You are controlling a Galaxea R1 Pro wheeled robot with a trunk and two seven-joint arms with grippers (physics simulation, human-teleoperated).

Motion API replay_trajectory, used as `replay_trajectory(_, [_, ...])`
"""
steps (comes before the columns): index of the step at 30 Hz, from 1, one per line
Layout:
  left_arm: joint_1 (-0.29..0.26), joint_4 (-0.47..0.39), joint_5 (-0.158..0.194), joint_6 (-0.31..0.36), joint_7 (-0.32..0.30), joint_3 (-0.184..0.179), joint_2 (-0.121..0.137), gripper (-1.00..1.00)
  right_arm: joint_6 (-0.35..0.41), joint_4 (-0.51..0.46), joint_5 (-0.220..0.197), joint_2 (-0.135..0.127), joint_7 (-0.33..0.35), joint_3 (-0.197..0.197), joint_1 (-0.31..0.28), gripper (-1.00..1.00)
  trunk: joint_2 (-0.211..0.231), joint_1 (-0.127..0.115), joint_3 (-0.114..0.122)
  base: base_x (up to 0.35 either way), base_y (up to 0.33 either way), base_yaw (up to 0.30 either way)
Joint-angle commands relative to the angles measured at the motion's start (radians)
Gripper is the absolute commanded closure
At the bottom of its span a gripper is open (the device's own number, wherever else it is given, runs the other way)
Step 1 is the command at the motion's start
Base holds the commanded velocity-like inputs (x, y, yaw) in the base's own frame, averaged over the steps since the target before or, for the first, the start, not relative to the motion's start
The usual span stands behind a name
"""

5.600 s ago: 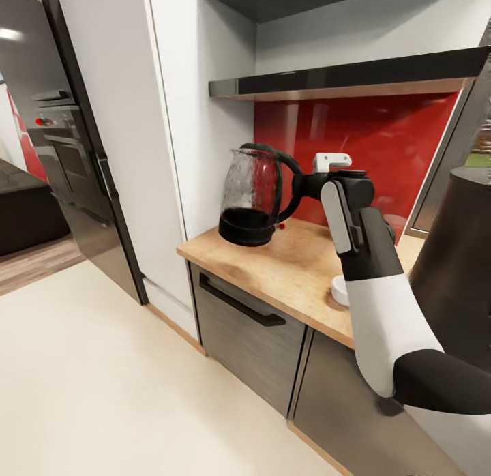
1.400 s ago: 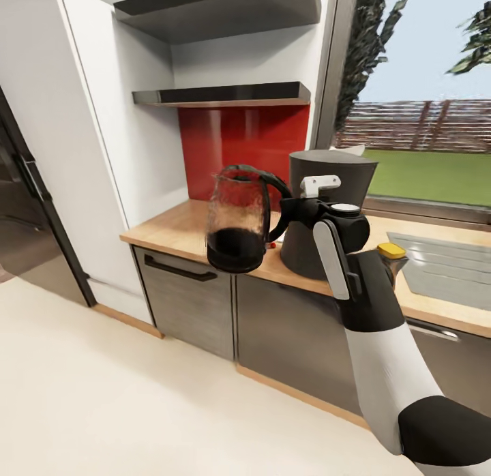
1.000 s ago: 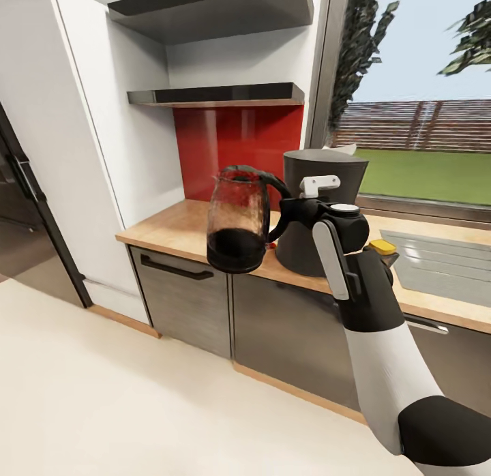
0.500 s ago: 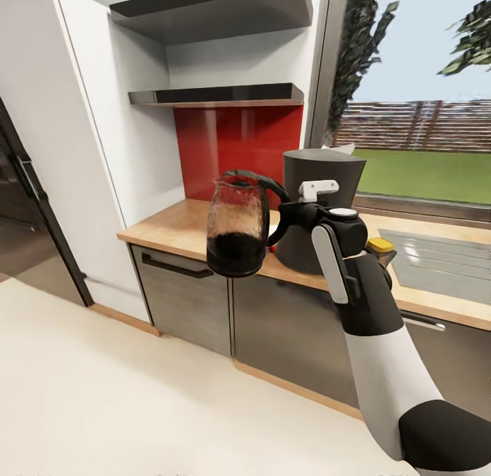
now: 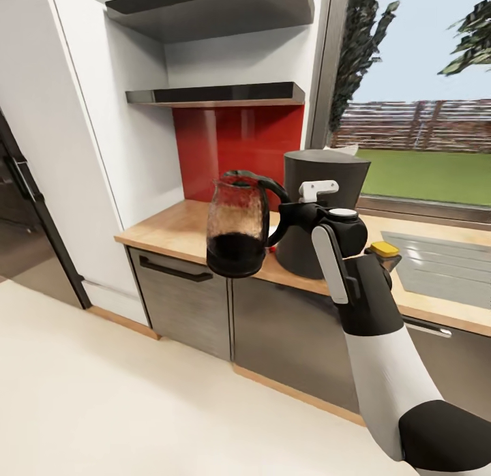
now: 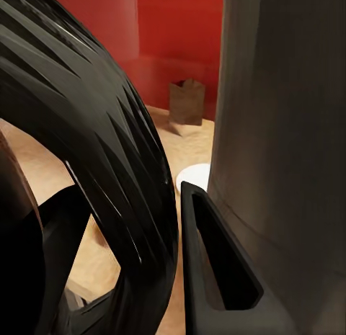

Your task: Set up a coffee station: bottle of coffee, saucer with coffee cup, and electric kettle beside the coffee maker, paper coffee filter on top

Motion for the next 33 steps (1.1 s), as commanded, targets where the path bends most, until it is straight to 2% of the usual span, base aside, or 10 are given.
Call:
replay_trajectory(1, [-0.001, 0.001, -0.001, -0.004, -0.003, 0.002, 0.0, -1.0, 0.003, -0.001, -0.009, 0.0, -0.011, 0.001, -0.001, 1.0, -0.001, 0.0, -0.001, 0.021, 0.0, -0.018])
replay_trajectory(16, [-0.001, 0.001, -0.001, -0.004, -0.003, 0.002, 0.0, -1.0, 0.003, -0.001, -0.009, 0.0, 0.014, 0.0, 0.004, 1.0, -0.001, 0.0, -0.001, 0.002, 0.0, -0.238])
replay_trajectory(33, [-0.001, 0.001, -0.001, -0.004, -0.004, 0.002, 0.0, -1.0, 0.003, -0.001, -0.009, 0.0, 0.014, 0.001, 0.013, 1.0, -0.001, 0.0, -0.001, 0.0, 0.029, -0.018])
